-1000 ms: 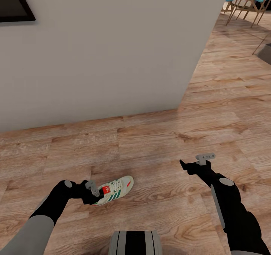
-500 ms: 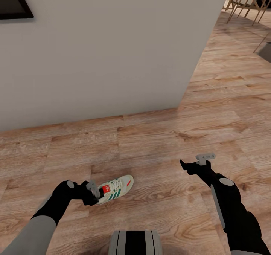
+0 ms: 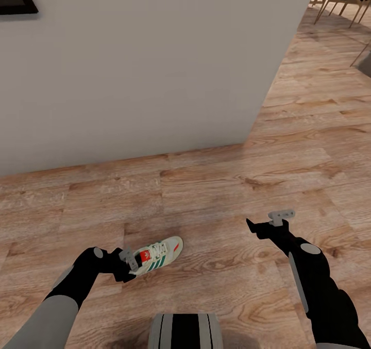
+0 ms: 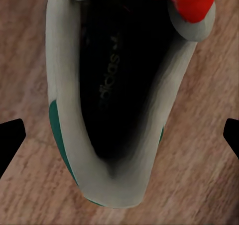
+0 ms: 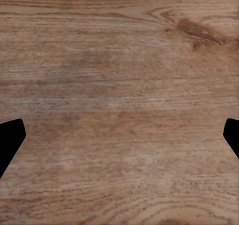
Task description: Pick up the two gym shoes and the two sandals from the corridor floor and place them onto the hallstand (shoe rack) in the corridor, making sure they are on the rack and not on the floor. Arrange them so the two gym shoes are next to each other and the two sandals are next to each other.
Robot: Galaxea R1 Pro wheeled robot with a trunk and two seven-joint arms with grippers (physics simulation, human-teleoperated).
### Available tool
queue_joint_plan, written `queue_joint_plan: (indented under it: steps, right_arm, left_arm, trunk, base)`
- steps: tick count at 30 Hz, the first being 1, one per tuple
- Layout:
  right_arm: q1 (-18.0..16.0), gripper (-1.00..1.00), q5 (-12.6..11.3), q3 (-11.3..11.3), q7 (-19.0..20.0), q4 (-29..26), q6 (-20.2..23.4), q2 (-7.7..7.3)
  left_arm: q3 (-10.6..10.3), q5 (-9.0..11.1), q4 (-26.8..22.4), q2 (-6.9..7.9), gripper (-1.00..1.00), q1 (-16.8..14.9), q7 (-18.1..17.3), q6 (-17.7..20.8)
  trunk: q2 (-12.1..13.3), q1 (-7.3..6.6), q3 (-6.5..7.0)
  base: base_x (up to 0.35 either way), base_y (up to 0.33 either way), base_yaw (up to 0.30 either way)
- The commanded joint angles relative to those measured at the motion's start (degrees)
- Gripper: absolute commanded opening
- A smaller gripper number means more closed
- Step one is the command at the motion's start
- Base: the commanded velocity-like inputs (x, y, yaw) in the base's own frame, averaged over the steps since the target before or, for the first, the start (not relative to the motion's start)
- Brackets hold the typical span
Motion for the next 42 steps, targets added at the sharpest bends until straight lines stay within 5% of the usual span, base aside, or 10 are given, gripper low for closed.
queue_joint_plan:
  steps: [1,9,21,30,42]
  right_arm:
    - [0.0,1.0,0.6,-0.1,0.5,-0.1,0.2,0.01]
    - [0.0,1.0,0.6,-0.1,0.5,-0.1,0.2,0.0]
    - [0.0,1.0,0.6,-0.1,0.5,-0.1,0.2,0.0]
    - [0.0,1.0,0.6,-0.1,0.5,-0.2,0.2,-0.01]
    - [0.0,1.0,0.6,-0.1,0.5,-0.2,0.2,0.0]
  left_arm:
    - [0.1,-0.1,-0.1,-0.03,1.0,0.0,-0.4,0.4]
    - [0.1,-0.1,-0.1,-0.03,1.0,0.0,-0.4,0.4]
    - [0.0,-0.1,-0.2,0.03,1.0,0.0,-0.4,0.4]
    - [0.1,-3.1,-0.2,0.04,1.0,0.1,-0.4,2.1]
    - [0.0,-3.2,-3.4,0.06,1.0,0.3,-0.4,2.7]
  trunk:
    - [0.0,-0.01,-0.05]
    - [-0.1,0.15,-1.41]
    - [-0.1,0.15,-1.72]
    - [-0.1,0.17,-1.98]
    - [-0.2,0.33,-3.31]
  base:
    - [0.0,0.0,0.0]
    - [0.0,0.0,0.0]
    - [0.0,0.0,0.0]
    - [0.0,0.0,0.0]
    - [0.0,0.0,0.0]
